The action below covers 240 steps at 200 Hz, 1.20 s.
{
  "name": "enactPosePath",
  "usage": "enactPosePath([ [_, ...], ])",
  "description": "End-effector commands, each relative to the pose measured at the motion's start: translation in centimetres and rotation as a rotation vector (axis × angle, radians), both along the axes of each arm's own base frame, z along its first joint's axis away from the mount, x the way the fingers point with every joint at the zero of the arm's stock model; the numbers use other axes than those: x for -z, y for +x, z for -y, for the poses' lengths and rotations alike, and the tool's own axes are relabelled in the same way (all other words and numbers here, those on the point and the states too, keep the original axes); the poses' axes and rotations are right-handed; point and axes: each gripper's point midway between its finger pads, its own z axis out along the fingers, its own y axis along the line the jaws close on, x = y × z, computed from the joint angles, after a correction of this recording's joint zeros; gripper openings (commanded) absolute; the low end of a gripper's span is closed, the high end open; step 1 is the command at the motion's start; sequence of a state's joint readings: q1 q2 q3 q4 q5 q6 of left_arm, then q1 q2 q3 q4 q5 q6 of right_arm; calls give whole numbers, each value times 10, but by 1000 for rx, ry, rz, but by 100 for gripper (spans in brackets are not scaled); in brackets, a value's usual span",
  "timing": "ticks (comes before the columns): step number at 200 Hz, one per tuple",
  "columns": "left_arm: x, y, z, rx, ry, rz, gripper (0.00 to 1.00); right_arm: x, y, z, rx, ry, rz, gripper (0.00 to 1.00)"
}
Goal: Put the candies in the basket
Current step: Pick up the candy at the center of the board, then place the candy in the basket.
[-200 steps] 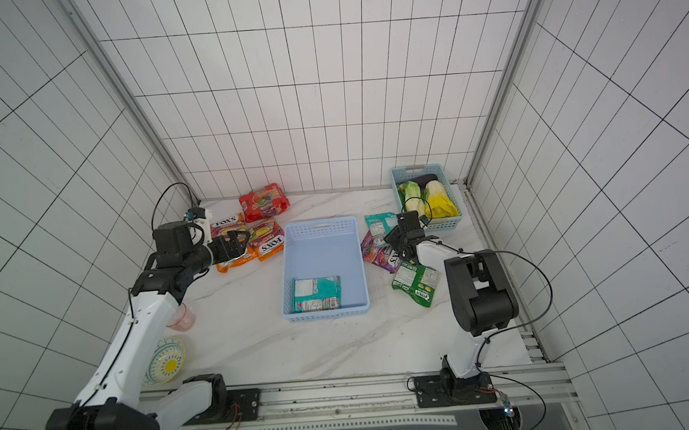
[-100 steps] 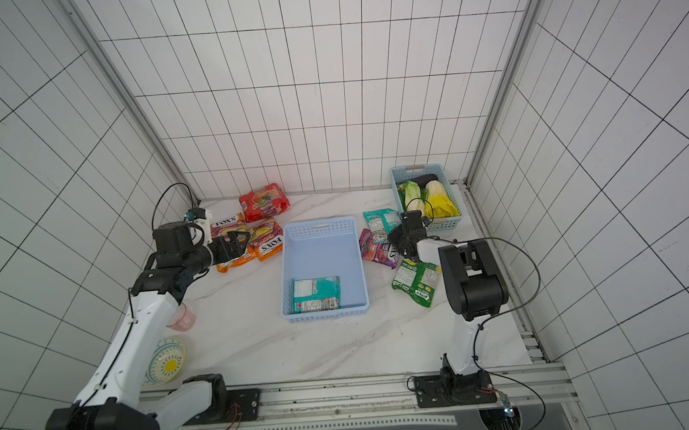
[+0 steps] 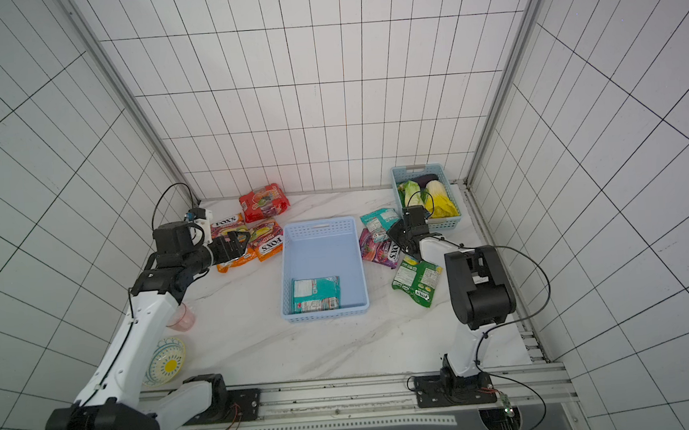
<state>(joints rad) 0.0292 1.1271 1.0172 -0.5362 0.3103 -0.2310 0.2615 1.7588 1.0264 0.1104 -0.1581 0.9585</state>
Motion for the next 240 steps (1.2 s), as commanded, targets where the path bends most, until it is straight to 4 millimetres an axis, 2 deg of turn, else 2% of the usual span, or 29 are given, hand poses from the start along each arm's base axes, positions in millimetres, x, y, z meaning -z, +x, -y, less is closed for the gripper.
enactPosePath([
  [1, -15, 4, -3, -10, 7, 34, 98, -40, -4, 0, -28, -17, 93, 0],
  [47, -17, 3, -3, -10, 1, 37, 98, -88, -15, -13, -130, -56, 169, 0],
  [104, -15, 3, -2, -4, 1, 38, 98, -134, -38, -30, -266, -75, 239, 0],
  [140, -16, 4, -3, -11, 6, 32, 98, -160, -57, -53, -415, -54, 251, 0],
  [165, -12, 4, -2, -2, 1, 34, 98, -173, -70, -81, -558, -5, 262, 0],
  [186, -16, 5, -4, -12, 3, 32, 98, -177, -77, -97, -638, 19, 232, 0],
  [240, -16, 3, -6, -19, 6, 39, 98, -177, -93, -155, -819, 27, 206, 0],
])
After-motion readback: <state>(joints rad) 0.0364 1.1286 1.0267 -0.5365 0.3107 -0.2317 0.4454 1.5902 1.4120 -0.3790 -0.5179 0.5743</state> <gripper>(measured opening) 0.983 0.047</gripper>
